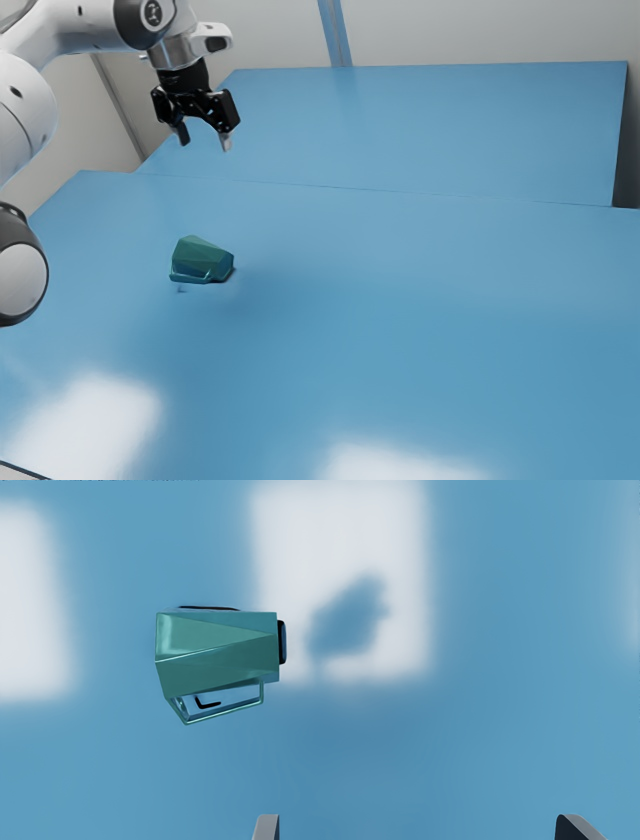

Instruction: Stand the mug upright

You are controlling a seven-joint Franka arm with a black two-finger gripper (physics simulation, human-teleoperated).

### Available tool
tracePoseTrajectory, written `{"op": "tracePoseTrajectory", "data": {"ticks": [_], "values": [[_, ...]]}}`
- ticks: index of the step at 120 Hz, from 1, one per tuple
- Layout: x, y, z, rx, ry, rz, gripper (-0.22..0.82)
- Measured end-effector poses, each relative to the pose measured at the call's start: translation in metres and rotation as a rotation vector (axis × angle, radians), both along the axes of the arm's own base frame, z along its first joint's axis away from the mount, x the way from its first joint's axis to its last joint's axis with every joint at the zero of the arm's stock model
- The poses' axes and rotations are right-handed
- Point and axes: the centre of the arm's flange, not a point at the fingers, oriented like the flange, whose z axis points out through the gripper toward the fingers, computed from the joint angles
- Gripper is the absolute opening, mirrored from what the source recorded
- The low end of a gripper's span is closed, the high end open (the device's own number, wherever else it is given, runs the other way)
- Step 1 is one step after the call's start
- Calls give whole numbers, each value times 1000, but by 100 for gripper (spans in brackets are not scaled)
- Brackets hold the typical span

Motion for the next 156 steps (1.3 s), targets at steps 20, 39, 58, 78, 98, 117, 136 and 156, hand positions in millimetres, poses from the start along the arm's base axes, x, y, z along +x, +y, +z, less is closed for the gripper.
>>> {"op": "tracePoseTrajectory", "data": {"ticks": [20, 39, 58, 78, 98, 117, 136, 156], "values": [[-1, 0, 3, 26, -1, -4, 60], [1, 7, -3, 80, 13, 1, 60], [-7, 97, -21, 11, 50, 147, 60], [-15, 194, -72, -186, 79, 242, 60], [-17, 257, -121, -351, 82, 249, 60], [-7, 292, -169, -504, 83, 182, 60], [10, 291, -208, -636, 63, 33, 60], [17, 291, -249, -726, 42, -64, 60]]}}
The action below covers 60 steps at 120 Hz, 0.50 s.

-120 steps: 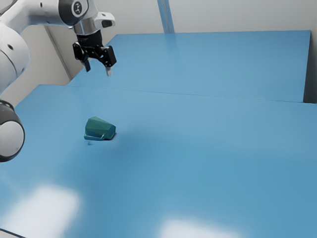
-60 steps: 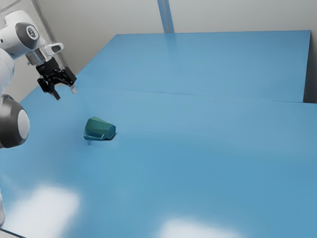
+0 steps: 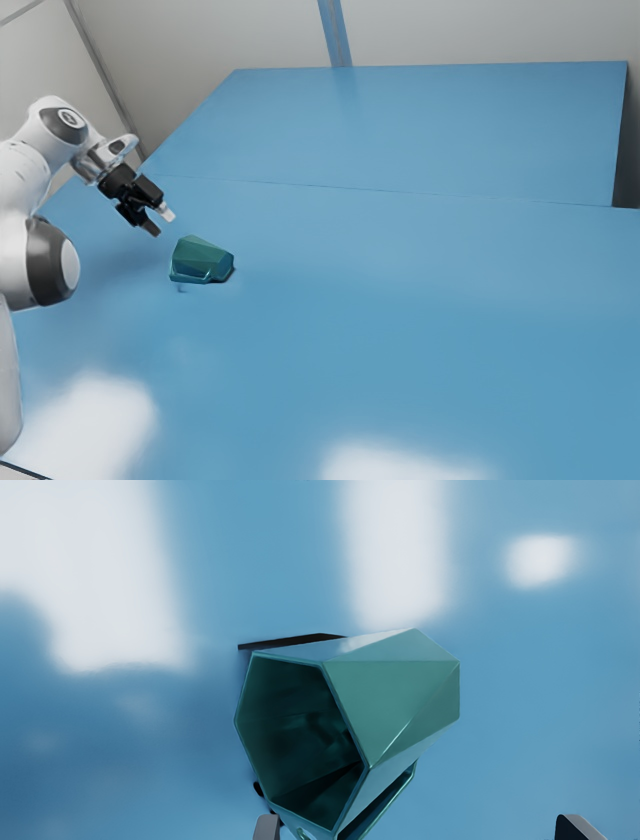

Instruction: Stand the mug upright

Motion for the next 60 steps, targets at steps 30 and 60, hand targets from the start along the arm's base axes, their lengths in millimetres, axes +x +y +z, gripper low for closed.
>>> {"op": "tracePoseTrajectory", "data": {"ticks": [30, 60], "values": [[2, 1, -37, -64, -52, -72, 60], [7, -18, -52, -151, -91, -106, 60]]}}
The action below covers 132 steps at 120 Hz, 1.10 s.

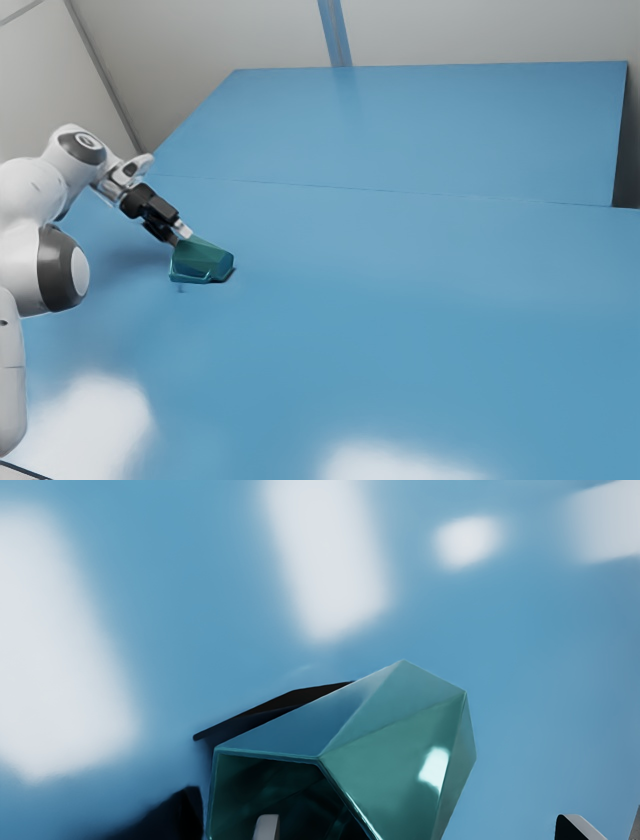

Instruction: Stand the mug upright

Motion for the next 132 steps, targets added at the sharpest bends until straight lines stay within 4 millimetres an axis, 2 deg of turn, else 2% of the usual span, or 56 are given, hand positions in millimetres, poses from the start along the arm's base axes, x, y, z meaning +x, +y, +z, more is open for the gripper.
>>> {"op": "tracePoseTrajectory", "data": {"ticks": [17, 36, 71, 98, 132], "values": [[-3, -1, 1, -12, 3, 4, 60], [-14, -1, 2, -28, 28, 17, 60], [-23, -8, -7, -53, 52, 39, 59], [-27, -4, -11, -54, 58, 58, 42], [-24, -10, -11, -63, 49, 63, 21]]}}
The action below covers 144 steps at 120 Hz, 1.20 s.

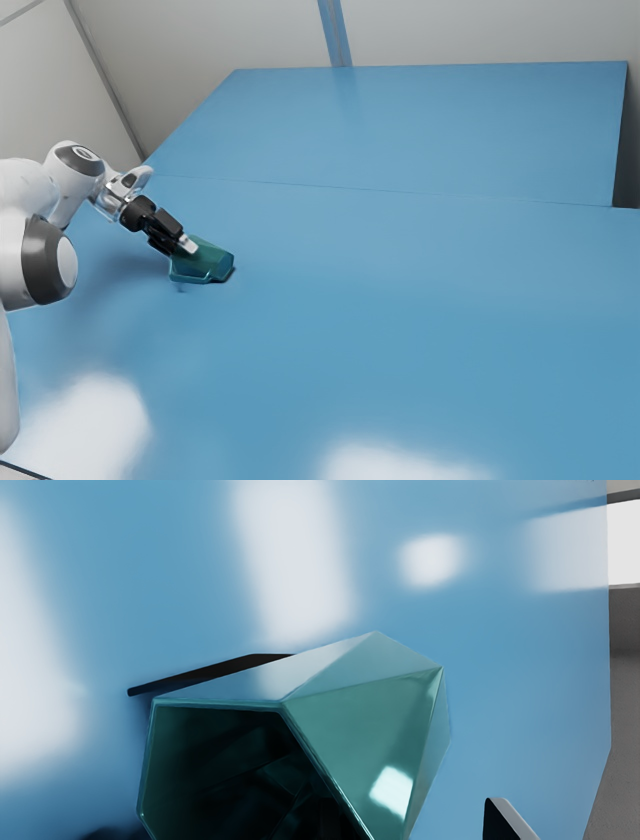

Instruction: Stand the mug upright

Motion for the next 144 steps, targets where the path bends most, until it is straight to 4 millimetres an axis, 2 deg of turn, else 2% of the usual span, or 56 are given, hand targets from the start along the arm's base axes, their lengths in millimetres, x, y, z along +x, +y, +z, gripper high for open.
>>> {"op": "tracePoseTrajectory", "data": {"ticks": [45, 64, 81, 88, 97, 115, 124, 134, 144], "values": [[3, -4, 0, -7, -11, 3, -5], [2, -7, 34, 3, -50, -1, -13], [9, -24, 71, 22, -105, -29, -14], [12, -38, 88, 37, -127, -49, -15], [14, -65, 114, 78, -149, -93, -15], [-1, -138, 155, 204, -157, -196, -15], [-13, -166, 173, 289, -157, -243, -16], [-31, -193, 179, 384, -144, -293, -16], [-41, -220, 166, 473, -130, -343, -16]]}}
